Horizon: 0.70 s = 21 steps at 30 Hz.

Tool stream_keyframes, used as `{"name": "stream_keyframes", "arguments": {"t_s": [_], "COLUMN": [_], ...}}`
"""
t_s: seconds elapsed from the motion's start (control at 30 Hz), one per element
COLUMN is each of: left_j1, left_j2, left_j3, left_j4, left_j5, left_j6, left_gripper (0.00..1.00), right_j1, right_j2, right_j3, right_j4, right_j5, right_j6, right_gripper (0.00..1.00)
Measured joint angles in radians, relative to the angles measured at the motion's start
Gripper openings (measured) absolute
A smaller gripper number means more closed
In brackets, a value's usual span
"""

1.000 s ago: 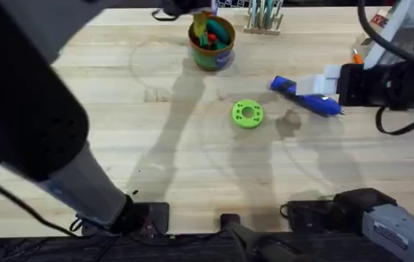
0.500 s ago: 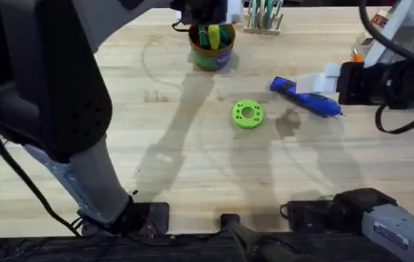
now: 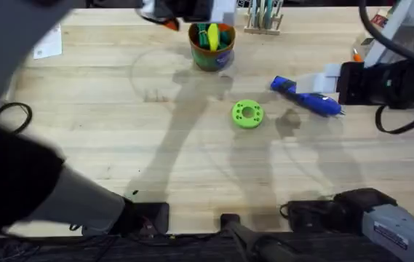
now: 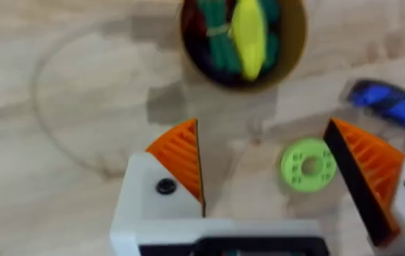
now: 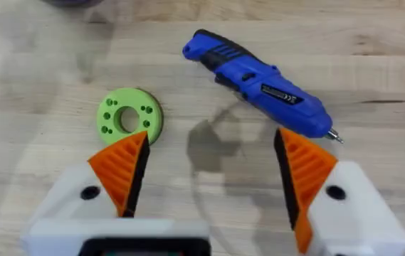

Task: Pick up the gripper from the table and insert it into the empty holder that is missing its gripper. Then pick up a screw, insert it into the mounting hole, and use the screwdriver to tighten it. Finally, clean up the table by picking up the vegetable and placing it into the bucket.

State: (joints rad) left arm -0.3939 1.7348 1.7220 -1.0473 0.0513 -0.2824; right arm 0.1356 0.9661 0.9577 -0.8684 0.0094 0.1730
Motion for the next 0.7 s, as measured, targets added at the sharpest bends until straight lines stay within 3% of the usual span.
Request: {"name": "stream_keyframes", "arguments": {"t_s": [0.13, 0.23, 0.53, 0.7], "left_j1": [0.000, 0.000, 0.000, 0.000], "left_j2": [-0.105, -0.191, -0.606, -0.736], "left_j3": [0.001, -0.042, -0.481, -0.622], "left_j4": [-0.152, -0.184, -0.187, -0.188], "left_j5": [-0.029, -0.058, -0.124, -0.128], "left_j6": [0.008, 0.006, -0.010, -0.011], "left_gripper": [0.986, 0.985, 0.985, 0.986], "right_j1": [0.000, 0.000, 0.000, 0.000], "right_j2": [0.000, 0.000, 0.000, 0.000], "right_j3": [0.000, 0.000, 0.000, 0.000], "right_j4": [0.000, 0.000, 0.000, 0.000], "right_j5": [0.000, 0.000, 0.000, 0.000], "right_j6": [0.000, 0.000, 0.000, 0.000], "right_gripper": [0.991, 0.992, 0.990, 0.991]}}
